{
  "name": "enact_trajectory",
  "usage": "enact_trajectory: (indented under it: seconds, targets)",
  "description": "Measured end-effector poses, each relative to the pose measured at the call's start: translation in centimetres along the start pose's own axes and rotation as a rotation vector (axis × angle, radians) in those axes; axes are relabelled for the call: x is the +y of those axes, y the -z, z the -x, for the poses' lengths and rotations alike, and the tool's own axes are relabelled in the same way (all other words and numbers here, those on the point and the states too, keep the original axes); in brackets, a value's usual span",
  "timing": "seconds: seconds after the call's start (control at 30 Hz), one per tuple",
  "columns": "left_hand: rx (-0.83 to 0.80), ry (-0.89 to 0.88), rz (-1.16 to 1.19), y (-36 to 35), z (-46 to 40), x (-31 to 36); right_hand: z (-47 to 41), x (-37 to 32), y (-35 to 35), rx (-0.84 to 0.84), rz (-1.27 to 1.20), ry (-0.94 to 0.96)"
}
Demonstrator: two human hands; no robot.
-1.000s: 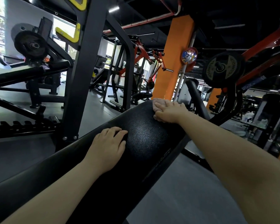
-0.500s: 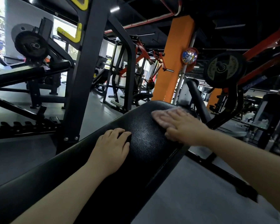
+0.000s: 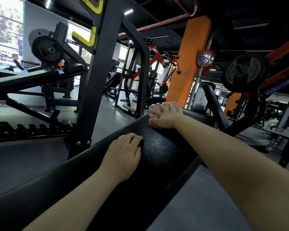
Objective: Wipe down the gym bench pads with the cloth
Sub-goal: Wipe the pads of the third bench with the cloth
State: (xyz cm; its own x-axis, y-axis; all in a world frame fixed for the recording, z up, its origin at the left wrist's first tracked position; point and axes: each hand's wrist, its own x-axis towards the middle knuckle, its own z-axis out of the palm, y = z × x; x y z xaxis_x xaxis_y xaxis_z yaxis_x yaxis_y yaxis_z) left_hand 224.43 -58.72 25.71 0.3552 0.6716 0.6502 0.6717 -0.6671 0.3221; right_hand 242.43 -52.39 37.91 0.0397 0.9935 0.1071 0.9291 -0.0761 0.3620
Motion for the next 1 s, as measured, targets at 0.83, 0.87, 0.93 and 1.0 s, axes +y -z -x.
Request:
enact_trajectory:
  seconds: [0.83, 0.87, 0.93, 1.0]
  targets:
    - [-0.231, 0.467, -0.036, 7.8, 11.2, -1.3, 5.2, -1.0, -0.4, -0.004, -0.079, -0.048]
    - [-0.209, 0.489, -0.035, 7.9, 11.9, -1.2, 5.1, -2.6, -0.3, -0.019, -0.09, -0.001]
    - [-0.19, 0.527, -0.044, 8.3, 13.4, -0.9, 5.5, -6.2, -0.3, -0.045, -0.099, 0.098]
    - [-0.197, 0.556, -0.097, 8.6, 14.9, -0.7, 6.6, -9.9, -0.6, -0.059, -0.09, 0.196]
